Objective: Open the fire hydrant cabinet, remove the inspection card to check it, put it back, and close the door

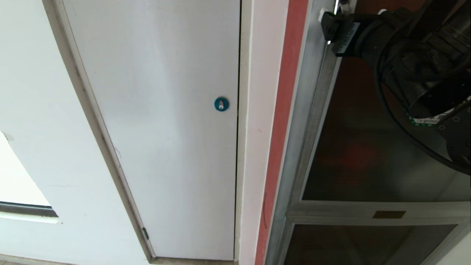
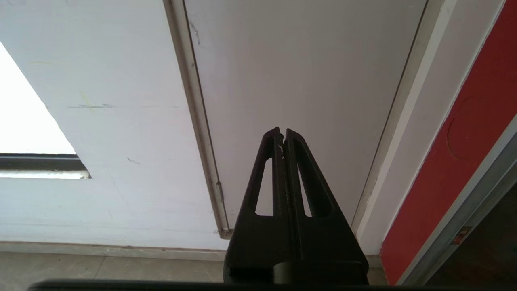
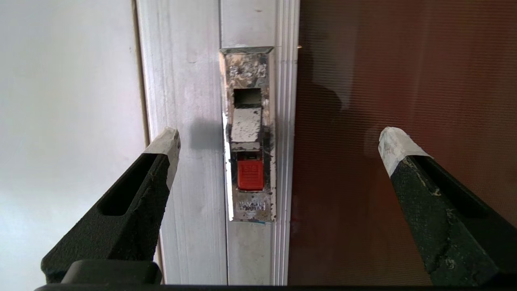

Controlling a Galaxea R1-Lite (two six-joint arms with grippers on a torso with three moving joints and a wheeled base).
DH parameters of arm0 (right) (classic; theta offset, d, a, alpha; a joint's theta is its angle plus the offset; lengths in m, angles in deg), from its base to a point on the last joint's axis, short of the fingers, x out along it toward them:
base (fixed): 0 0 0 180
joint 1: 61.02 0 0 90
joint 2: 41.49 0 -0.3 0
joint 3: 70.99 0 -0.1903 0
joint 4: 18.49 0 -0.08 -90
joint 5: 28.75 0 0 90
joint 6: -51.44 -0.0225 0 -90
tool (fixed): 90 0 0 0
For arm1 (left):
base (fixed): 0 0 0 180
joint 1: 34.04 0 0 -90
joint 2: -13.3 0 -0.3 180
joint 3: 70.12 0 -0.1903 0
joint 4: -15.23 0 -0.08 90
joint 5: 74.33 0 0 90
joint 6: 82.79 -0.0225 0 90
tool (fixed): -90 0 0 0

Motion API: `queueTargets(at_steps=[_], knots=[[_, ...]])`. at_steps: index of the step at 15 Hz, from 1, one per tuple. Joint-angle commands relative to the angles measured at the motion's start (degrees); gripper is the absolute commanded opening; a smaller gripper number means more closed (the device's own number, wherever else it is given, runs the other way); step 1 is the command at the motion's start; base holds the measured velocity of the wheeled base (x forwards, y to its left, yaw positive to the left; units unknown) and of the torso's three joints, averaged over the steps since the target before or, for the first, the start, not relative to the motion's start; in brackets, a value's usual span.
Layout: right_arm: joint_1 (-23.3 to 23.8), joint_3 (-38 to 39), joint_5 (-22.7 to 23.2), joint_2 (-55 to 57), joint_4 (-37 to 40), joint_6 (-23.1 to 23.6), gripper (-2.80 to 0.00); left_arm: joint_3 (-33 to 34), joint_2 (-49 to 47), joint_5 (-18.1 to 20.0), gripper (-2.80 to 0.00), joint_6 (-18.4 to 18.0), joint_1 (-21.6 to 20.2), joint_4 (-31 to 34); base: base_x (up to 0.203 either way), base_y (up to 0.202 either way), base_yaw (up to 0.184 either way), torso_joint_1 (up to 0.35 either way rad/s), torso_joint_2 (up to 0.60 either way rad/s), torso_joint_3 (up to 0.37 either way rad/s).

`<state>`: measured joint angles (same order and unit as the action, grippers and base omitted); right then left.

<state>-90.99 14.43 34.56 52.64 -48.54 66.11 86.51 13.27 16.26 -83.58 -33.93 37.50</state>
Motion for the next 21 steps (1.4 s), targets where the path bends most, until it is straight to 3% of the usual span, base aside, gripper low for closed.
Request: queueTargets(at_steps=[1, 10, 11, 21], knots=[[0.00, -0.05, 0.55, 0.61, -0.29, 1.02, 0.00, 0.79, -0.04, 0.02, -2.80, 0.00, 0.03, -0.05, 0.000, 0.000, 0.000, 0.000, 0.00, 0.000], [0.00, -1.56, 1.55, -0.35, 3.49, 2.11, 0.00, 0.79, 0.02, 0.02, -2.80, 0.00, 0.00, -0.05, 0.000, 0.000, 0.000, 0.000, 0.00, 0.000], [0.00, -1.56, 1.46, -0.35, 3.33, 2.11, -2.80, 0.79, -0.06, 0.02, -2.80, 0.00, 0.03, -0.05, 0.000, 0.000, 0.000, 0.000, 0.00, 0.000], [0.08, -2.08, 1.46, -0.53, 3.16, 2.02, -2.80, 0.79, 0.01, 0.02, -2.80, 0.00, -0.02, -0.05, 0.000, 0.000, 0.000, 0.000, 0.00, 0.000]])
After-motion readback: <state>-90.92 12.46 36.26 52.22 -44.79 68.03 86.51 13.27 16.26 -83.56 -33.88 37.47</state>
